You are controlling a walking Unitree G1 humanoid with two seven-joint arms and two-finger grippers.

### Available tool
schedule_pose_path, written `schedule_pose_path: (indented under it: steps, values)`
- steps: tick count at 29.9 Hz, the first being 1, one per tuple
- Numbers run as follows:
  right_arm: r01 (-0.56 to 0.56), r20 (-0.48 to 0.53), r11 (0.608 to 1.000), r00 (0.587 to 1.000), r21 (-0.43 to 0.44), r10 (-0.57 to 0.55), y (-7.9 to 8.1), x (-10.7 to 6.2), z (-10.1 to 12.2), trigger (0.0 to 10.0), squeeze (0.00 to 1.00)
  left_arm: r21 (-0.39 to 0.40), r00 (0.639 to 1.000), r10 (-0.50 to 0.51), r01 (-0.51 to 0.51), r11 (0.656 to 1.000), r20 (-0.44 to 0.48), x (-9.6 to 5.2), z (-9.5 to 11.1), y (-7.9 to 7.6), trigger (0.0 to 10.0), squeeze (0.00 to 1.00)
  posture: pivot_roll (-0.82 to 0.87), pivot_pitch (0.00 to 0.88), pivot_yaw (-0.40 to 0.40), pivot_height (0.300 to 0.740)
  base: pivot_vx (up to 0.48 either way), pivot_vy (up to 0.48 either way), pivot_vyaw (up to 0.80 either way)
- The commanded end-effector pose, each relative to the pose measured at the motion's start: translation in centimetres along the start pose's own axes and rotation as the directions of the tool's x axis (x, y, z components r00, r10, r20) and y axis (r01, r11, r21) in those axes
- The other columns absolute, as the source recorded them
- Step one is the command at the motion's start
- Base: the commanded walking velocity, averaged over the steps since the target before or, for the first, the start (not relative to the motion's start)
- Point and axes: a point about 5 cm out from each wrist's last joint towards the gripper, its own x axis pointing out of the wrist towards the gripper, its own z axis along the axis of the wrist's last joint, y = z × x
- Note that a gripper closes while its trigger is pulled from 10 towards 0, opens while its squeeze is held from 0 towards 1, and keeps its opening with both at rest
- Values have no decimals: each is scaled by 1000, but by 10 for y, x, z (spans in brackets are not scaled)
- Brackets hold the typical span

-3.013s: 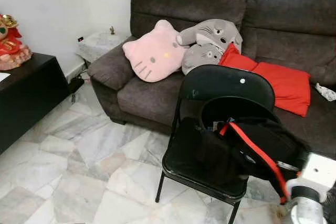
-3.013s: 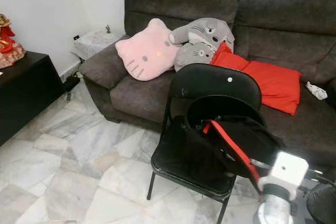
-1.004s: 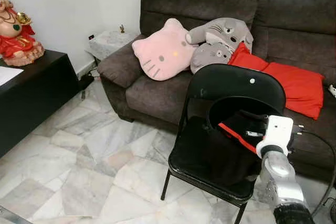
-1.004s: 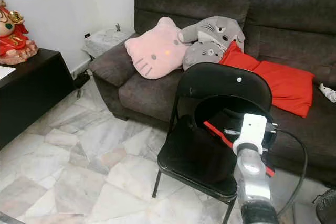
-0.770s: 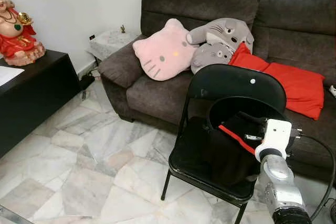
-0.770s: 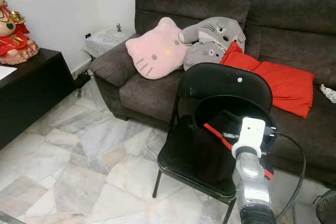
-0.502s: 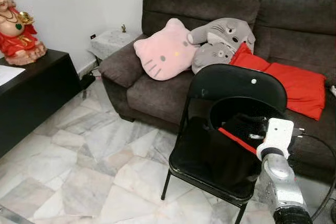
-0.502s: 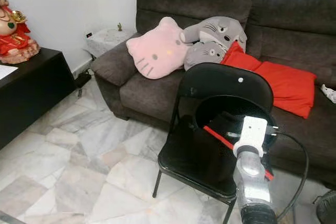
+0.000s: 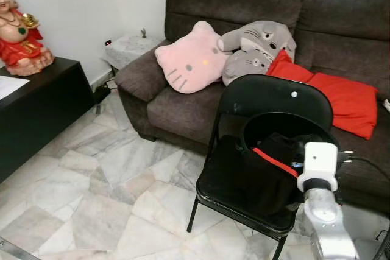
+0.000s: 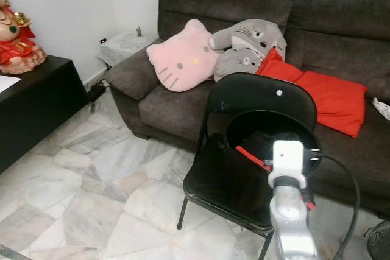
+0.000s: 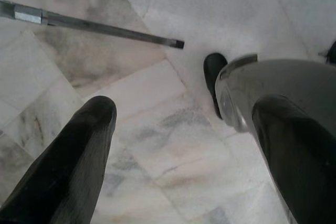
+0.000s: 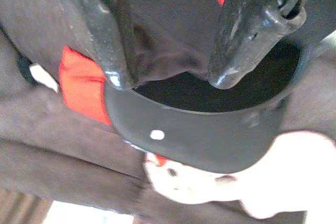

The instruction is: Hang hanger

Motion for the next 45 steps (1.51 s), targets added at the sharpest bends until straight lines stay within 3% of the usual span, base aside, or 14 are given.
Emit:
schedule_pose_path:
  steps: [1, 3, 4, 5, 6, 14, 23, 34, 45]
  values:
    - [-43, -22, 996, 999, -74, 41, 5, -9, -4, 10000, 1000, -1, 1000, 3, -3, 1000, -19, -1, -7, 2, 10000, 0, -38, 0, 42, 740, 0, 0, 0]
    - [-50, -38, 994, 998, -95, 47, 5, -13, -8, 10000, 1000, -1, 1000, 3, -3, 1000, -19, -1, -7, 2, 10000, 0, -38, 0, 42, 740, 0, 0, 0]
    - [-80, -80, 978, 995, -192, 65, 6, -20, -20, 10000, 573, -1, 1000, 2, -2, 1000, -19, -1, -7, 2, 10000, 0, -39, 0, 39, 740, 0, 0, 0]
    - [-80, -80, 978, 995, -192, 65, 6, -20, -20, 10000, 573, -1, 1000, 2, -2, 1000, -19, -1, -7, 2, 10000, 0, -39, 0, 39, 740, 0, 0, 0]
    - [-87, -96, 972, 993, -218, 67, 6, -23, -24, 10000, 0, -2, 1000, 2, -2, 1000, -19, -1, -7, 2, 10000, 0, -41, 0, 40, 740, 0, 0, 0]
    - [-97, -179, 947, 983, -305, 43, 8, -26, -46, 10000, 0, -5, 1000, 3, -3, 1000, -21, -2, -8, 6, 10000, 0, -37, 0, 37, 740, 0, 0, 0]
    - [-98, -302, 935, 953, -340, -10, 7, -26, -70, 10000, 0, -9, 1000, 2, -2, 1000, -22, -2, -9, 6, 10000, 0, -35, 0, 36, 740, 0, 0, 0]
    - [-84, -329, 935, 943, -345, -37, 9, -24, -78, 10000, 0, -9, 1000, 1, -1, 1000, -26, -2, -12, 6, 10000, 0, -31, 0, 37, 740, 0, 0, 0]
    - [16, -285, 919, 948, -394, -139, -8, -18, -74, 10000, 0, -6, 1000, -4, 4, 1000, -28, -3, -14, 6, 10000, 0, -34, 0, 38, 740, 0, 0, 0]
